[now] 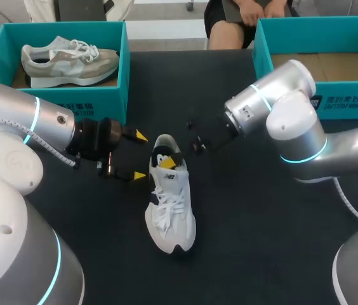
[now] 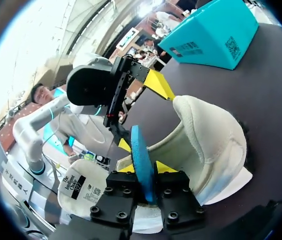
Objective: Take the shoe out of the shoebox, open the shoe tongue, remove and reinsert the insole, then place the shoe into the shoebox
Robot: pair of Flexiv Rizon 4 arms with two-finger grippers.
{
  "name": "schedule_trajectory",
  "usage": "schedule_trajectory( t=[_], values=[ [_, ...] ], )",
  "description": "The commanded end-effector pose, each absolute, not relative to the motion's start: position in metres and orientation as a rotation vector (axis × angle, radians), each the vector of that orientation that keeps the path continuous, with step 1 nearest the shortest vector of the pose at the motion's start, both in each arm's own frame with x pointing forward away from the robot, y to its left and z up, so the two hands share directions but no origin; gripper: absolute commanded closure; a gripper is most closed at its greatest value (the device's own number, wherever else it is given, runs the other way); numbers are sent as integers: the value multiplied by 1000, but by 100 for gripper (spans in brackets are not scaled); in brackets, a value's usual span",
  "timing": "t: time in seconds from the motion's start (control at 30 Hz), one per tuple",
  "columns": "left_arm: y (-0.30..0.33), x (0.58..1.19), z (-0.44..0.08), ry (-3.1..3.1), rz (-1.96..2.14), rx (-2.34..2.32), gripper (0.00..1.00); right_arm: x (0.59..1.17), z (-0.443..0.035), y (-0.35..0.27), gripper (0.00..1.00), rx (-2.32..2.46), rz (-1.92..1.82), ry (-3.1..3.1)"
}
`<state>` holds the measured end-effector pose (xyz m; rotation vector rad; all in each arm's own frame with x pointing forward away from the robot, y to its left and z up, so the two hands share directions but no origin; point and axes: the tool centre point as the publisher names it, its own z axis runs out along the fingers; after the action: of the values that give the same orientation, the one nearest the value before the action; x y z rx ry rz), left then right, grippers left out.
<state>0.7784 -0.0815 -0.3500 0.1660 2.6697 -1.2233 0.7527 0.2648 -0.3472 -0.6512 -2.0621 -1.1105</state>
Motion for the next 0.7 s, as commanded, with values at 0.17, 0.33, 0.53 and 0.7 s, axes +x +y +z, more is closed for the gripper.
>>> schedule_trajectory(
  t=[0.17, 0.33, 0.53, 0.7],
  values=[
    [-82, 778, -350, 2671, -1219, 165, 0, 773, -331, 267, 76, -609, -1109, -2124],
    [-82, 778, -350, 2671, -1219, 165, 0, 783, -335, 274, 78, -570, -1090, -2124],
    [-82, 778, -350, 2671, -1219, 165, 0, 783, -342, 279, 100, -554, -1080, -2106],
    [-82, 778, -350, 2671, -1219, 165, 0, 779, -342, 279, 100, -558, -1074, -2099]
  ],
)
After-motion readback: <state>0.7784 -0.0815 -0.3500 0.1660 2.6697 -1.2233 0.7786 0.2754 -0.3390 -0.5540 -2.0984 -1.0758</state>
